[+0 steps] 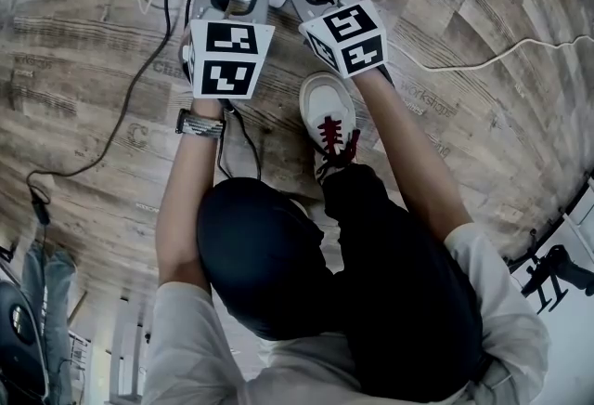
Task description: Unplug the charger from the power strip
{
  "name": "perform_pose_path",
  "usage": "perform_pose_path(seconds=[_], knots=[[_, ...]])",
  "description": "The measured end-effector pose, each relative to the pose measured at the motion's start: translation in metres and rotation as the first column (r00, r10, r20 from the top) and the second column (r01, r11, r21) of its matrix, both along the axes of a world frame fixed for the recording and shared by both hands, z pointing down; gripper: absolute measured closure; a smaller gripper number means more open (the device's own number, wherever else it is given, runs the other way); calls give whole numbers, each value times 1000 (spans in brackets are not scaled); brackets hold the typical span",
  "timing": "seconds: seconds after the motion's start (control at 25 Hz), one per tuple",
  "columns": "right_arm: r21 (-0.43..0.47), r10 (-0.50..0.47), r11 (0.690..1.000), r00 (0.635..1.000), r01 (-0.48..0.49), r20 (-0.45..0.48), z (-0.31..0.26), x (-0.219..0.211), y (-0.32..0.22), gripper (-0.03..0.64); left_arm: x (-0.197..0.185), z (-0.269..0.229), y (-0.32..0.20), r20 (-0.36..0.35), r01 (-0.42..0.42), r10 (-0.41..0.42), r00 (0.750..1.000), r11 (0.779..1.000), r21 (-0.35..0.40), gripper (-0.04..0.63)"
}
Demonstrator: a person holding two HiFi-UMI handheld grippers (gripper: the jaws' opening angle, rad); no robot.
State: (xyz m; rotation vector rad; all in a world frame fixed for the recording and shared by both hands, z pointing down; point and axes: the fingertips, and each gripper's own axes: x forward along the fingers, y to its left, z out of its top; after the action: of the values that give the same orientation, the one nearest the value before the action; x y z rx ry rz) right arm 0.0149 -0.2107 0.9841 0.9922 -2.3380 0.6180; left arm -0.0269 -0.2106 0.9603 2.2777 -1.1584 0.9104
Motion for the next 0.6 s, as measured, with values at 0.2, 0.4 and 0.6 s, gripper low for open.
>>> perform_pose_path(seconds=[0.2, 0.4, 0.6], knots=[[10, -3, 1000, 1000, 3, -7, 1, 0, 0, 615, 0, 0, 0, 3, 5, -5, 1000, 1000, -6, 456], [15, -4, 1000, 1000, 4, -8, 0, 0, 0, 614, -3, -12, -4, 10, 0, -1, 1000, 1000, 23, 456], [9, 2, 1000, 1000, -1, -4, 1, 0, 0, 614, -10, -15, -4, -79, 41, -41, 996, 999, 5, 456]])
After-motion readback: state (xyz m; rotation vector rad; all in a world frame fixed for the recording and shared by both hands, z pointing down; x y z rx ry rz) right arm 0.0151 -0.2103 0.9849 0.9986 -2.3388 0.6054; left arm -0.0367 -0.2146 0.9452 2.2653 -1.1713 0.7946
